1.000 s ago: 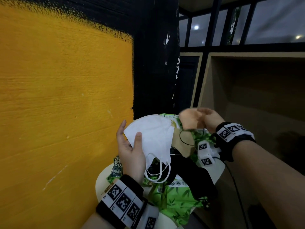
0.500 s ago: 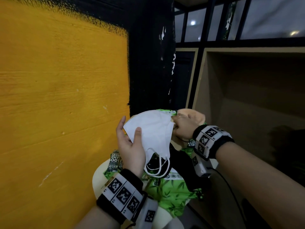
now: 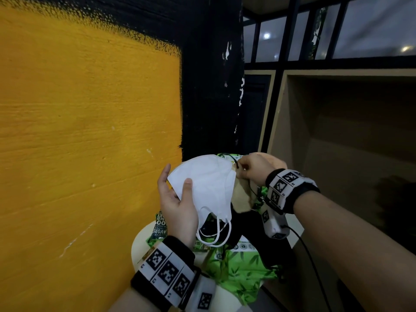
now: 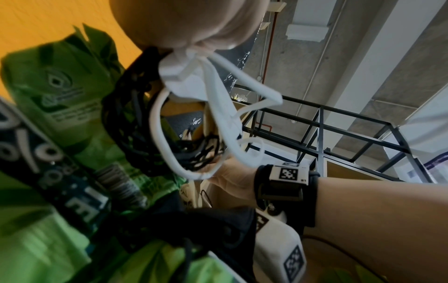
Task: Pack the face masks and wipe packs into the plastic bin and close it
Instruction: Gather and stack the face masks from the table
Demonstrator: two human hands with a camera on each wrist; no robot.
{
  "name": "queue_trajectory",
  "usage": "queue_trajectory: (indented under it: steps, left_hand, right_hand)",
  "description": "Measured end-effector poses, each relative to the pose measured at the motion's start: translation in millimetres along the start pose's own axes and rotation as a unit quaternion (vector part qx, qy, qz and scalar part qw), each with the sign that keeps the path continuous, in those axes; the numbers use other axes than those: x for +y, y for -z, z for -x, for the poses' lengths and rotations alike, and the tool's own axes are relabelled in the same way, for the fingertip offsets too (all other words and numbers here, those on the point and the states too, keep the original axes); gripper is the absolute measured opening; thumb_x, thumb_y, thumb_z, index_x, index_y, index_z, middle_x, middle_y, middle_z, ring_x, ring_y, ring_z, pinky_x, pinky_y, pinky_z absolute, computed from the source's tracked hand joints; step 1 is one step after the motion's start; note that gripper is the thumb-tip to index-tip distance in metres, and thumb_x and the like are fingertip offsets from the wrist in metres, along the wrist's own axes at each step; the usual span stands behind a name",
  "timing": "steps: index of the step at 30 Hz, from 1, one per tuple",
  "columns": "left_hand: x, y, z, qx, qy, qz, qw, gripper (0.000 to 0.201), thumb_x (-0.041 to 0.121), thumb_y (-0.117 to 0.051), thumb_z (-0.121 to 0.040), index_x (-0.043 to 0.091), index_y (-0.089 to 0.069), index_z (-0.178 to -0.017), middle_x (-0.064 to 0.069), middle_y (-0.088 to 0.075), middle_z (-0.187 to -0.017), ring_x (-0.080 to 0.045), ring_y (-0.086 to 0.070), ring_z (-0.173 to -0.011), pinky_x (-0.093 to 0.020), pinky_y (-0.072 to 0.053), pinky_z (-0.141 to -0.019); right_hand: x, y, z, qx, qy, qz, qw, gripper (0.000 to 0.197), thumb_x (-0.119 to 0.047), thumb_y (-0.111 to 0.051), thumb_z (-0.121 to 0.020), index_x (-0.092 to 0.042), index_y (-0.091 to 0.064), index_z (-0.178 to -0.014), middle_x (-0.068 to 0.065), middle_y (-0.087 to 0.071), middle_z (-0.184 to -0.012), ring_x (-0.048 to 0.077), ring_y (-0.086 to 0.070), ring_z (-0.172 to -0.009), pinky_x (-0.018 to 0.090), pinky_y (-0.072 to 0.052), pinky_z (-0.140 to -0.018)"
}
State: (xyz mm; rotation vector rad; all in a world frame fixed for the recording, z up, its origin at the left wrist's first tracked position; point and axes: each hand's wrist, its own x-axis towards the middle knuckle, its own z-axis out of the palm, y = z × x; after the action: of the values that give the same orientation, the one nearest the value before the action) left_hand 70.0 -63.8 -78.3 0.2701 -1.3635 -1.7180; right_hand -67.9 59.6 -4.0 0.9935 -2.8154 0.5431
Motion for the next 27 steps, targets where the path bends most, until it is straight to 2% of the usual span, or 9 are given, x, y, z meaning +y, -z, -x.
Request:
queue_trajectory:
  steps: [2, 6, 9, 11, 12, 14, 22, 25, 27]
  left_hand:
    - [-3, 1, -1, 0.009, -0.003, 0.002, 1.000, 0.039, 0.016, -0.046, -0.098, 0.036, -0.039, -0.131, 0.010, -0.033, -0.035, -0.005, -0.023, -0.030, -0.016, -0.026, -0.036]
    - [-3, 2, -2, 0.026, -0.010, -0.002, 1.000, 0.045, 0.020, -0.049, -0.097, 0.043, -0.035, -0.134, 0.001, -0.022, -0.053, -0.007, -0.019, -0.038, -0.023, -0.024, -0.044]
    - [0, -1, -2, 0.020, 0.010, 0.011, 1.000, 0.055, 0.022, -0.051, -0.096, 0.034, -0.027, -0.145, 0.004, -0.027, -0.055, -0.003, -0.028, -0.040, -0.027, -0.030, -0.050]
    - [3, -6, -3, 0.009, 0.029, 0.050, 0.998, 0.051, 0.019, -0.051, -0.096, 0.023, -0.033, -0.143, 0.007, -0.055, -0.073, -0.009, -0.060, -0.067, -0.033, -0.049, -0.067]
    - [4, -8, -4, 0.005, 0.042, 0.064, 0.997, 0.043, 0.017, -0.051, -0.096, 0.017, -0.041, -0.137, 0.007, -0.063, -0.088, -0.017, -0.066, -0.087, -0.037, -0.054, -0.080]
    - [5, -14, -2, -0.002, 0.062, 0.070, 0.996, 0.025, 0.015, -0.051, -0.096, 0.013, -0.054, -0.121, 0.004, -0.068, -0.099, -0.025, -0.067, -0.101, -0.042, -0.054, -0.089]
    - [15, -30, 18, -0.057, 0.097, 0.145, 0.983, 0.018, 0.014, -0.047, -0.098, 0.024, -0.061, -0.093, 0.006, -0.071, -0.093, -0.008, -0.071, -0.080, -0.024, -0.058, -0.066]
    - [21, -33, 24, -0.078, 0.117, 0.157, 0.978, 0.017, 0.017, -0.044, -0.099, 0.023, -0.060, -0.096, 0.001, -0.069, -0.101, -0.014, -0.068, -0.089, -0.027, -0.059, -0.072]
    - [27, -34, 28, -0.089, 0.131, 0.171, 0.972, 0.018, 0.015, -0.042, -0.100, 0.019, -0.060, -0.101, -0.005, -0.068, -0.110, -0.021, -0.066, -0.097, -0.034, -0.057, -0.084]
  right_hand:
    - [1, 4, -1, 0.026, -0.011, -0.076, 0.997, 0.020, -0.015, -0.062, -0.087, 0.004, -0.061, -0.081, 0.004, -0.050, -0.070, 0.010, -0.044, -0.060, 0.001, -0.035, -0.048]
    - [5, 6, -10, 0.107, -0.037, -0.355, 0.928, 0.016, -0.002, -0.066, -0.082, -0.013, -0.063, -0.071, -0.005, -0.065, -0.067, -0.002, -0.063, -0.058, 0.018, -0.047, -0.063]
    - [6, 14, -9, 0.178, -0.034, -0.456, 0.871, 0.026, 0.008, -0.063, -0.080, -0.013, -0.058, -0.065, -0.013, -0.063, -0.046, -0.008, -0.057, -0.043, 0.007, -0.042, -0.047]
    - [4, 19, -6, 0.194, -0.035, -0.490, 0.849, 0.025, 0.010, -0.063, -0.079, -0.010, -0.058, -0.064, -0.010, -0.061, -0.043, -0.003, -0.054, -0.039, 0.010, -0.040, -0.040]
    - [4, 21, -3, 0.191, -0.034, -0.502, 0.843, 0.024, 0.010, -0.062, -0.079, -0.008, -0.058, -0.064, -0.007, -0.060, -0.044, -0.001, -0.052, -0.038, 0.012, -0.040, -0.039]
    - [5, 22, 5, 0.175, -0.041, -0.527, 0.831, 0.025, 0.012, -0.058, -0.081, -0.006, -0.054, -0.063, -0.002, -0.056, -0.043, 0.006, -0.052, -0.035, 0.016, -0.041, -0.038]
    - [2, 4, 54, 0.103, -0.049, -0.612, 0.782, 0.028, 0.013, -0.049, -0.086, -0.005, -0.047, -0.065, 0.004, -0.057, -0.046, 0.011, -0.054, -0.037, 0.019, -0.046, -0.040]
    - [-1, -4, 66, 0.085, -0.039, -0.621, 0.778, 0.024, 0.012, -0.048, -0.087, -0.006, -0.049, -0.070, 0.003, -0.060, -0.058, 0.015, -0.056, -0.051, 0.021, -0.048, -0.048]
    - [-4, -9, 73, 0.078, -0.024, -0.614, 0.785, 0.015, 0.012, -0.048, -0.086, 0.003, -0.057, -0.094, 0.012, -0.062, -0.078, 0.024, -0.059, -0.071, 0.028, -0.051, -0.060]
